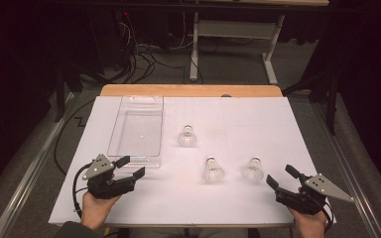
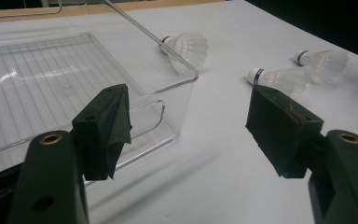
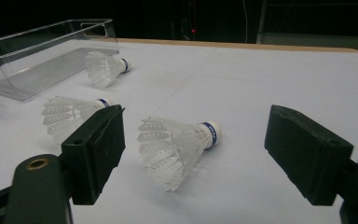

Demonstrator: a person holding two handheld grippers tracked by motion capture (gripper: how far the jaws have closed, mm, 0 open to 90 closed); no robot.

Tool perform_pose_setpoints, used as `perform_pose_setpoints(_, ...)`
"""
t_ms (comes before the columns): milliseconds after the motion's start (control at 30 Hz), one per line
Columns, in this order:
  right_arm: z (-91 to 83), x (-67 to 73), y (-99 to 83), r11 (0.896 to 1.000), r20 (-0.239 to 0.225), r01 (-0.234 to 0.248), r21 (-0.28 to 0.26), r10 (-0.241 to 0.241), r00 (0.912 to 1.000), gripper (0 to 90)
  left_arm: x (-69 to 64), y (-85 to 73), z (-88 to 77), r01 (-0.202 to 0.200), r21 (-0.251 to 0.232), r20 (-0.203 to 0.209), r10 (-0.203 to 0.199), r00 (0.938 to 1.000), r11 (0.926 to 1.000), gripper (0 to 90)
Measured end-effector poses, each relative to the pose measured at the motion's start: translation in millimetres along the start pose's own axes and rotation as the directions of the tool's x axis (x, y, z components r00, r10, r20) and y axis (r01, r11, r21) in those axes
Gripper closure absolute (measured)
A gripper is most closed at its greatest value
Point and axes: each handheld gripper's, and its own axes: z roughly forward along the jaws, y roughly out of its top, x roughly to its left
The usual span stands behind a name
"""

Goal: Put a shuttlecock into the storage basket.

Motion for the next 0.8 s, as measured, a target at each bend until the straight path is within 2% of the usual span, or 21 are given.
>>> perform_pose_setpoints(800, 0.4, 0.3, 0.3, 1.000, -0.009, 0.008, 0.002, -0.008, 0.9999, 20.7, -13.0, 10.9, 24.2, -0.029, 0.027, 0.040, 0.028, 0.9988, 0.9992, 31.7)
